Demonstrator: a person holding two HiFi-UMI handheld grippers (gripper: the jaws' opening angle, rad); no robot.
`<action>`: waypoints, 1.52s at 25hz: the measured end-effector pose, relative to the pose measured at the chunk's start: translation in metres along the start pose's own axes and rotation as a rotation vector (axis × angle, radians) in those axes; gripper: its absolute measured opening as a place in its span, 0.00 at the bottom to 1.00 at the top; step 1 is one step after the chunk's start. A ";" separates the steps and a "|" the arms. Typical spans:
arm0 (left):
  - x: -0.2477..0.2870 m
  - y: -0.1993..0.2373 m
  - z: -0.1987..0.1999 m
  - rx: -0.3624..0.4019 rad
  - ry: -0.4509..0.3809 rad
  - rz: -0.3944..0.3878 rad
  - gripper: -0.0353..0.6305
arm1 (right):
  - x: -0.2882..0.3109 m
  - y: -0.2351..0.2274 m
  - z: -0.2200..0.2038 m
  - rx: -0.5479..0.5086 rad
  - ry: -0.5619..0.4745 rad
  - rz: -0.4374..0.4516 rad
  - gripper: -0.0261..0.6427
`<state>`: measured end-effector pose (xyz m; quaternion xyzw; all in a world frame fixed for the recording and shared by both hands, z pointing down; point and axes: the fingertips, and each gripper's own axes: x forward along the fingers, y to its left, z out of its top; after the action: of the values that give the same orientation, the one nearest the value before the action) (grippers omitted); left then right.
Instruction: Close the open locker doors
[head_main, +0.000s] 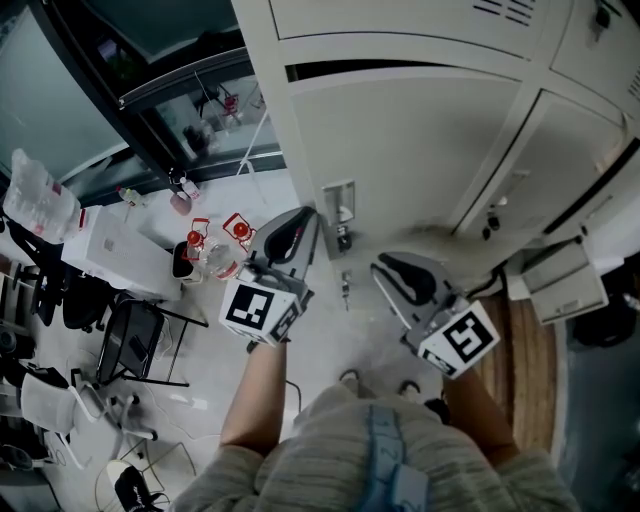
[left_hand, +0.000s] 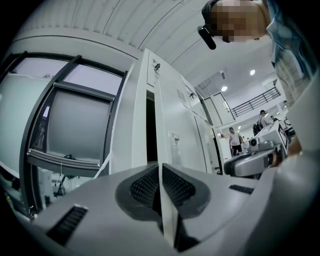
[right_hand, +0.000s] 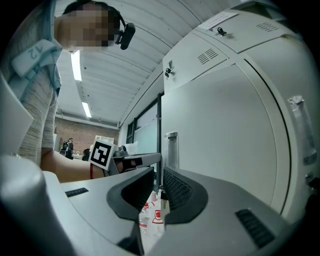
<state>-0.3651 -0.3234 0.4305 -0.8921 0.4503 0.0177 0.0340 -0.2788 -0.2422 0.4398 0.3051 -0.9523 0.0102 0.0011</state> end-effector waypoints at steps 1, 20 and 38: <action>0.003 0.003 -0.002 0.001 0.004 0.003 0.06 | 0.001 -0.002 -0.001 0.001 0.001 -0.001 0.09; 0.023 0.027 -0.006 0.034 0.016 0.047 0.06 | 0.006 -0.005 -0.005 0.009 0.005 -0.048 0.10; -0.003 0.006 -0.012 0.024 0.048 0.014 0.06 | -0.002 0.005 -0.002 0.002 0.001 -0.080 0.10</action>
<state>-0.3723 -0.3253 0.4418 -0.8886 0.4574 -0.0090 0.0337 -0.2801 -0.2373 0.4422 0.3431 -0.9392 0.0111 0.0019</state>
